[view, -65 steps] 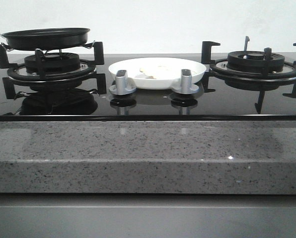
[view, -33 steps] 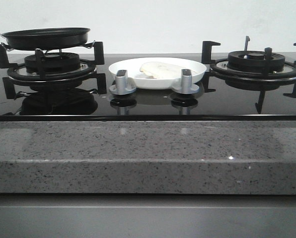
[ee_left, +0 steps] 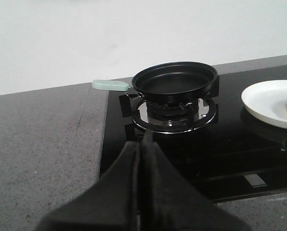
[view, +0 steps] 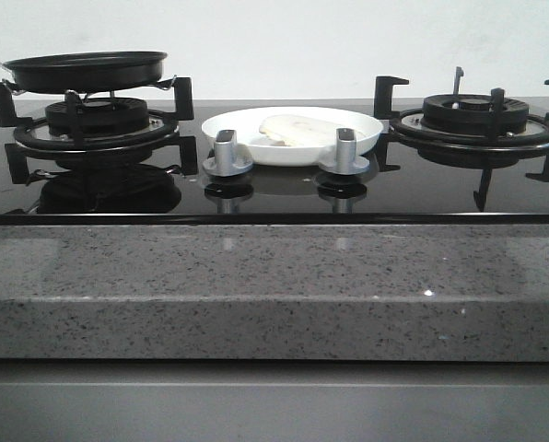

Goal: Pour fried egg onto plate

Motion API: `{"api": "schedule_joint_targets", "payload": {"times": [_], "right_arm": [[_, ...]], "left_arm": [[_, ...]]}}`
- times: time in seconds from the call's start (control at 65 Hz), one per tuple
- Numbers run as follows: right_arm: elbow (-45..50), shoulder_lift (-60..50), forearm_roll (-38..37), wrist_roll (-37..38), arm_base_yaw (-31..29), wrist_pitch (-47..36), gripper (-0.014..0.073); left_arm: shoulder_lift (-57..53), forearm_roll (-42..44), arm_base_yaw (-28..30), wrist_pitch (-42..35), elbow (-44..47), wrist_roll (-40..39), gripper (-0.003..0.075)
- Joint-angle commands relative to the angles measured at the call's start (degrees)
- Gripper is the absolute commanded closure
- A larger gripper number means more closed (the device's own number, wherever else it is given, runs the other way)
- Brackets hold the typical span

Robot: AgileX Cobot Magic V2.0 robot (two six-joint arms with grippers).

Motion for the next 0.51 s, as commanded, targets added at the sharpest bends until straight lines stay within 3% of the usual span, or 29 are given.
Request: {"api": "schedule_joint_targets", "payload": {"times": [0.0, 0.323, 0.492], "right_arm": [[-1.4, 0.6, 0.1, -0.1, -0.4, -4.7, 0.0662], [-1.4, 0.6, 0.1, -0.1, -0.4, -4.7, 0.0662], [-1.4, 0.6, 0.1, -0.1, -0.4, -4.7, 0.0662]], "left_arm": [[0.6, -0.9, -0.6, -4.8, -1.5, -0.3, 0.0739], [0.6, -0.4, -0.6, -5.1, -1.5, -0.5, 0.0739], [0.6, 7.5, -0.6, -6.2, -0.4, -13.8, 0.0739]]}}
